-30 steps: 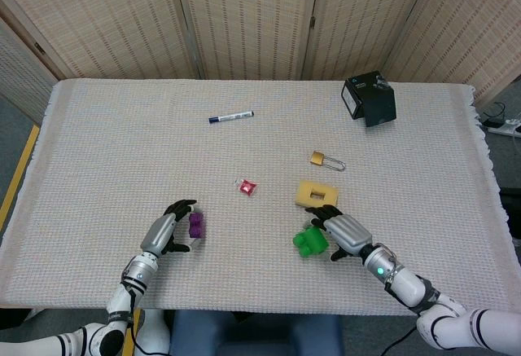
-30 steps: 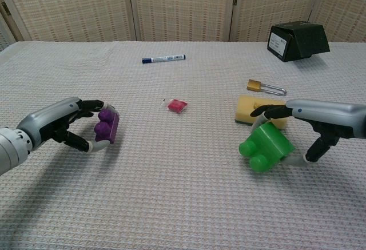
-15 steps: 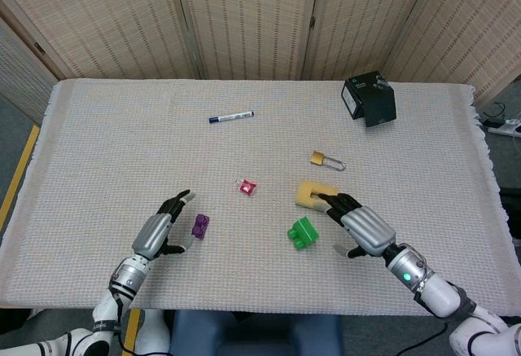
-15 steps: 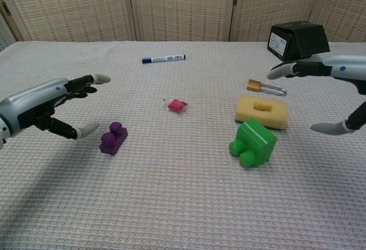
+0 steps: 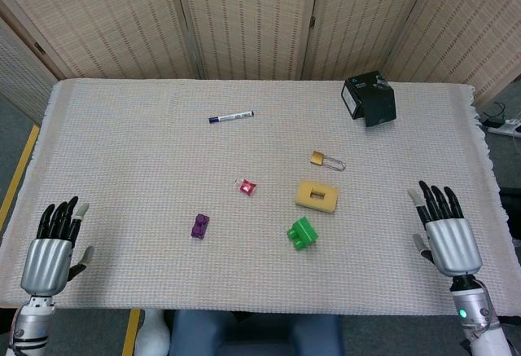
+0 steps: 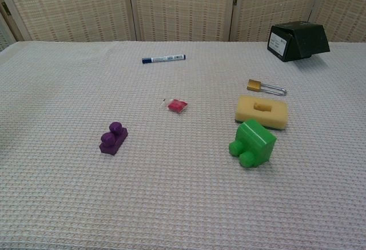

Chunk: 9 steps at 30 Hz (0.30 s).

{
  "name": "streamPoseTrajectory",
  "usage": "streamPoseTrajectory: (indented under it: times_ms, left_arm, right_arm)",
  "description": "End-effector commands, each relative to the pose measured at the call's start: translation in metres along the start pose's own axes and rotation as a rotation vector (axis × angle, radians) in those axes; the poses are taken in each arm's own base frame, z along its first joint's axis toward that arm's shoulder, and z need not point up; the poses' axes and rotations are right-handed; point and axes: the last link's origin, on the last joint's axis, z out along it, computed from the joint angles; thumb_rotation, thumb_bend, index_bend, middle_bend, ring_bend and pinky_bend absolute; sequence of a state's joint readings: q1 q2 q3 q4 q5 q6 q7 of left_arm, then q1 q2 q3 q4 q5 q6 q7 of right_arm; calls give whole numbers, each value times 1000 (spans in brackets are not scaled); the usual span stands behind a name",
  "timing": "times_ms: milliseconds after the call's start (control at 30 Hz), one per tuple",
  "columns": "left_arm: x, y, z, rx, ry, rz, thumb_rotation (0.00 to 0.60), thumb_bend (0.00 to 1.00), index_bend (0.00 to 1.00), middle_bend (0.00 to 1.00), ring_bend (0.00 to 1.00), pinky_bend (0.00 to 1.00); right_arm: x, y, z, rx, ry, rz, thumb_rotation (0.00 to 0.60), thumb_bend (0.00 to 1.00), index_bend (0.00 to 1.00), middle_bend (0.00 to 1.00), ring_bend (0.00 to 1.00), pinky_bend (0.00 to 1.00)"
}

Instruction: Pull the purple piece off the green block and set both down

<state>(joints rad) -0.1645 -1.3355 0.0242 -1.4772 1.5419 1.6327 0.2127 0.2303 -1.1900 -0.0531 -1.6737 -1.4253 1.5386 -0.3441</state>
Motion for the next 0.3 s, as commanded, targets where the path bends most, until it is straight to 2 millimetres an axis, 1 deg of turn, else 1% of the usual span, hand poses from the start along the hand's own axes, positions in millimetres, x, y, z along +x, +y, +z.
streamPoseTrajectory:
  times_ms: [33, 100, 300]
  left_arm:
    - [-8, -32, -24, 39, -76, 0, 600, 378, 0, 0, 0, 0]
    - [-12, -37, -24, 61, -146, -7, 600, 367, 0, 0, 0, 0]
    - [-7, -39, -24, 52, -195, -18, 600, 363, 0, 0, 0, 0]
  right_arm:
    - [-14, 10, -8, -50, -4, 6, 600, 386, 0, 0, 0, 0]
    - [-17, 11, -6, -49, -37, 21, 600, 387, 0, 0, 0, 0]
    - [-18, 4, -6, -5, -62, 33, 600, 387, 0, 0, 0, 0]
